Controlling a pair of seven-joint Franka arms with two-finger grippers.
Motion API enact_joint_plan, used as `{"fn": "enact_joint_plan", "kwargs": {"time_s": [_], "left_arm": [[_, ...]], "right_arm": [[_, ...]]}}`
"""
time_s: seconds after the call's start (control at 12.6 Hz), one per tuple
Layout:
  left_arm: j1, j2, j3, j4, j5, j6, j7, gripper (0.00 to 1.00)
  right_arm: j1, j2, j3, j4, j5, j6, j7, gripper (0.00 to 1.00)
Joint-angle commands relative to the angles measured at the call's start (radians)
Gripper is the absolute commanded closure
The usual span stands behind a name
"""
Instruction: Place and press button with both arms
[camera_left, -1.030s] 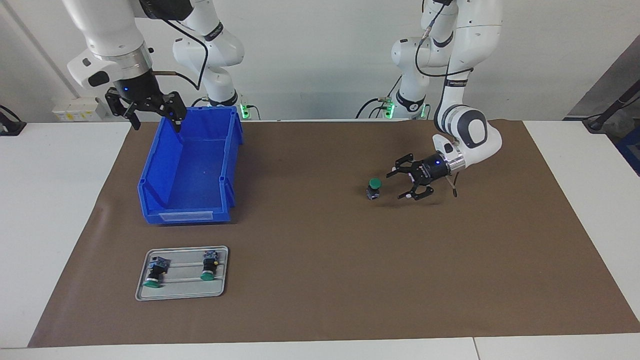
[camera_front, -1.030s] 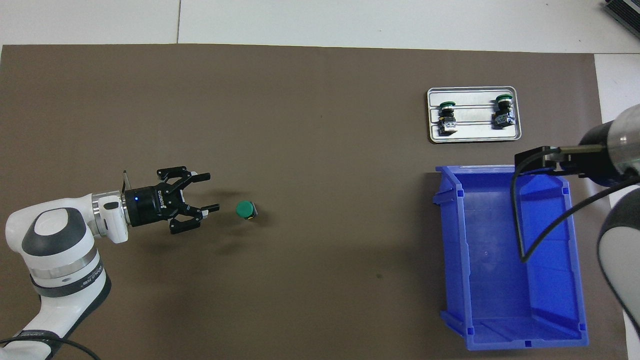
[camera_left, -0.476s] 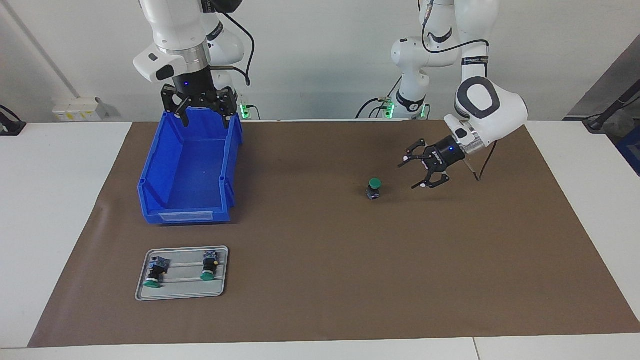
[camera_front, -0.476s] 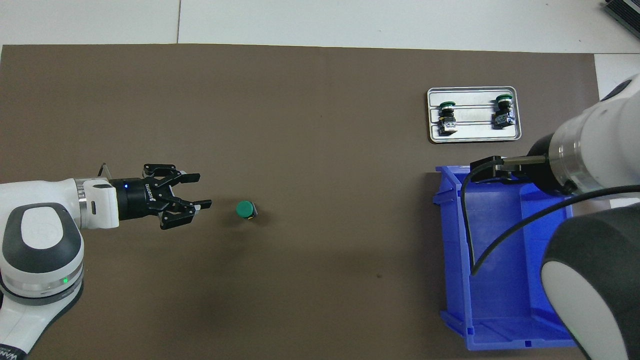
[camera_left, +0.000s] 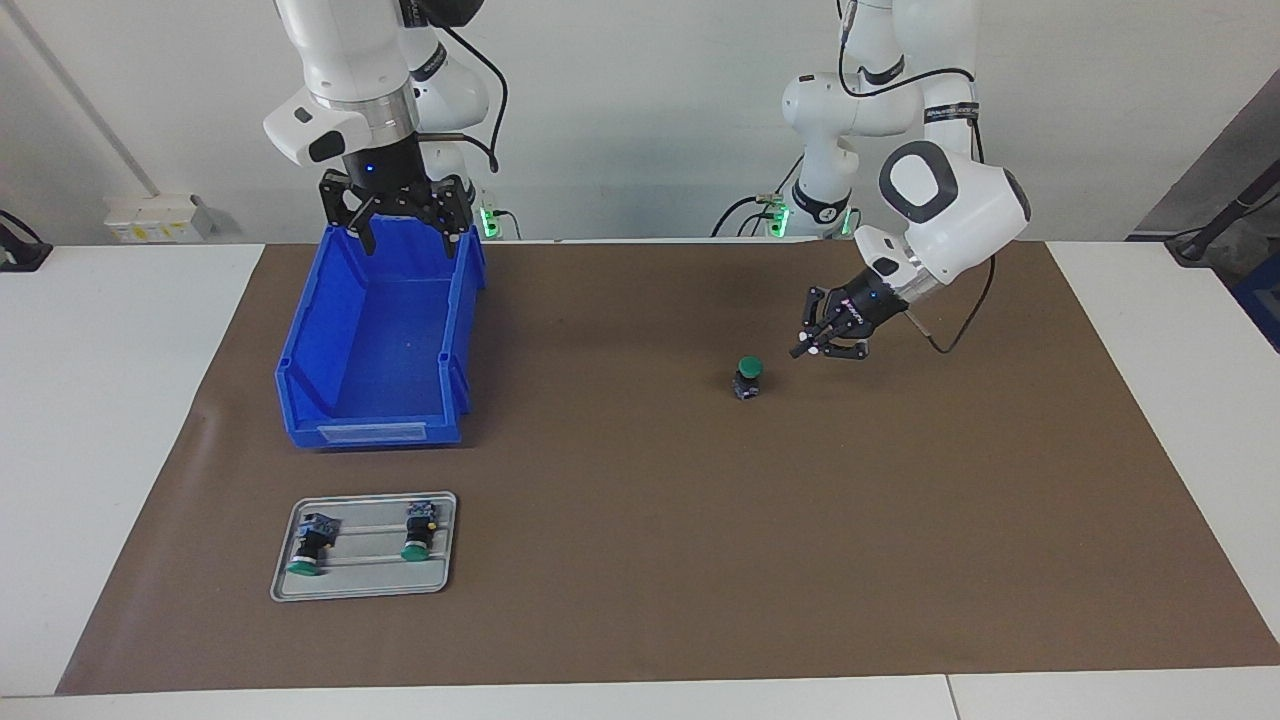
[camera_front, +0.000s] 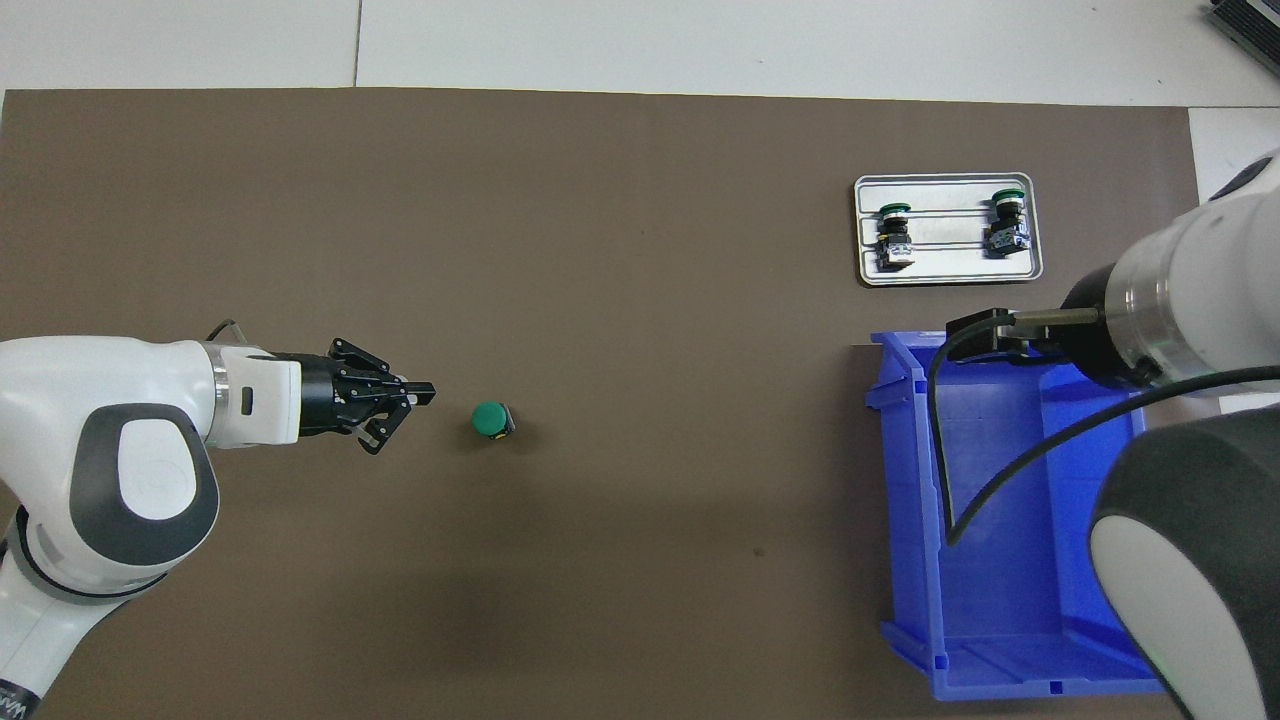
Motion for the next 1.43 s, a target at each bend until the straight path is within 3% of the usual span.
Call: {"fn": "enact_joint_plan", "kwargs": {"time_s": [0.0,0.24,0.4,0.63,1.35], "left_arm": [[-0.090,0.002,-0.002,-0.006,0.037,0.129,-0.076,1.00],[-0.174,0.003,-0.002,-0.032,0.043,0.248,-0.129,1.00],[-0.193,0.005,-0.002,-0.052,0.049,0.250,-0.127,1.00],[-0.198,0.022,-0.002,-0.063,0.164,0.248,-0.138,1.00],[-0.230,0.091,-0.002,-0.077,0.180,0.292,-0.139,1.00]], "right_arm": [[-0.009,-0.018,0.006,-0.025,0.016,0.012,-0.001,0.00],[0.000,-0.030,0.007,-0.051,0.024,0.016,0.005,0.00],[-0.014,-0.030,0.004,-0.056,0.122,0.024,-0.004,0.00],[0.029,-0.032,0.007,-0.085,0.127,0.055,0.017,0.00],[0.040,-0.032,0.009,-0.091,0.127,0.070,0.022,0.00]]}}
